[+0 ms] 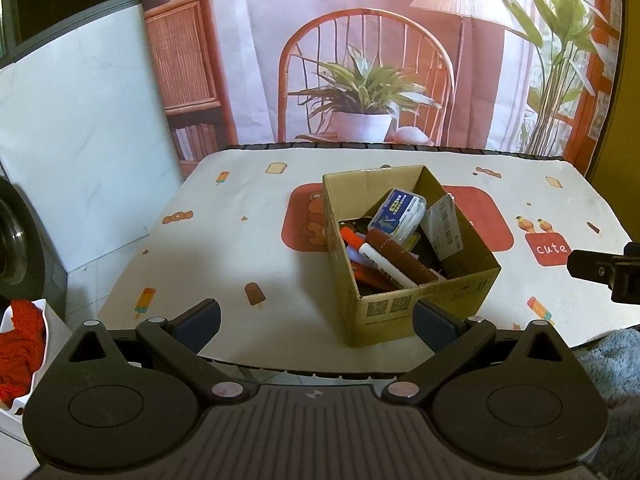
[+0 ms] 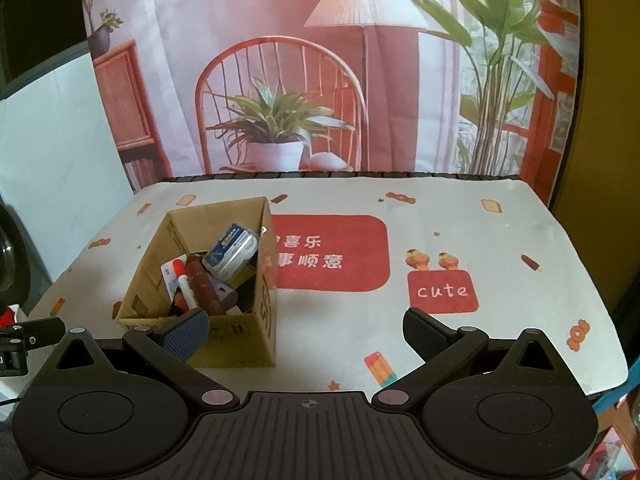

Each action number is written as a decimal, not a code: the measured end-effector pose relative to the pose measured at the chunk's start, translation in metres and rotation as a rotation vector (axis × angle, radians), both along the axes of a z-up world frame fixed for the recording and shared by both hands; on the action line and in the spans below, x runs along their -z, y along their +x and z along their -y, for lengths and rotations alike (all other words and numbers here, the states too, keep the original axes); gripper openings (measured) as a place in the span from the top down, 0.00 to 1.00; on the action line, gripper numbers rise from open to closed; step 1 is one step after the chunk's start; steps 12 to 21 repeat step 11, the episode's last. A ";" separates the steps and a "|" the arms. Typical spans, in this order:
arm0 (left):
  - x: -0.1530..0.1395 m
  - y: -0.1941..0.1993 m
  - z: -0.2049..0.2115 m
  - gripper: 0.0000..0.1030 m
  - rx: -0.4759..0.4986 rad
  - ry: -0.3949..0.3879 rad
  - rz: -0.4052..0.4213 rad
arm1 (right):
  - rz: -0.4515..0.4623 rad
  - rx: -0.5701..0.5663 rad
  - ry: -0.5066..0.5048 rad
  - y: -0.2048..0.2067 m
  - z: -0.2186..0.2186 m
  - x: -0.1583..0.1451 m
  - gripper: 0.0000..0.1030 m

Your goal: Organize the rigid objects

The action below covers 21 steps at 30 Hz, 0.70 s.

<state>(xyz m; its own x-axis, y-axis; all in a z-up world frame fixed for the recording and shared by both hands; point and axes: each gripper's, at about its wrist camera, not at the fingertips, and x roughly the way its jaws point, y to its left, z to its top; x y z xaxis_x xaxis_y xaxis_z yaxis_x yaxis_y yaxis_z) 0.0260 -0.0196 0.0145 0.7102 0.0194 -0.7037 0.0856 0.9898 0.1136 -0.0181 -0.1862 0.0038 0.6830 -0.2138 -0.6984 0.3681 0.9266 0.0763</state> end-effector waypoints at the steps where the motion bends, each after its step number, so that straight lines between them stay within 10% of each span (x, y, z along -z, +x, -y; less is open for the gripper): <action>1: 0.000 0.000 0.000 0.00 -0.001 0.000 -0.001 | -0.001 0.000 0.001 0.000 0.000 0.000 0.00; 21: 0.001 -0.001 -0.001 0.00 -0.004 0.001 0.008 | -0.007 -0.001 0.002 0.001 0.000 0.001 0.00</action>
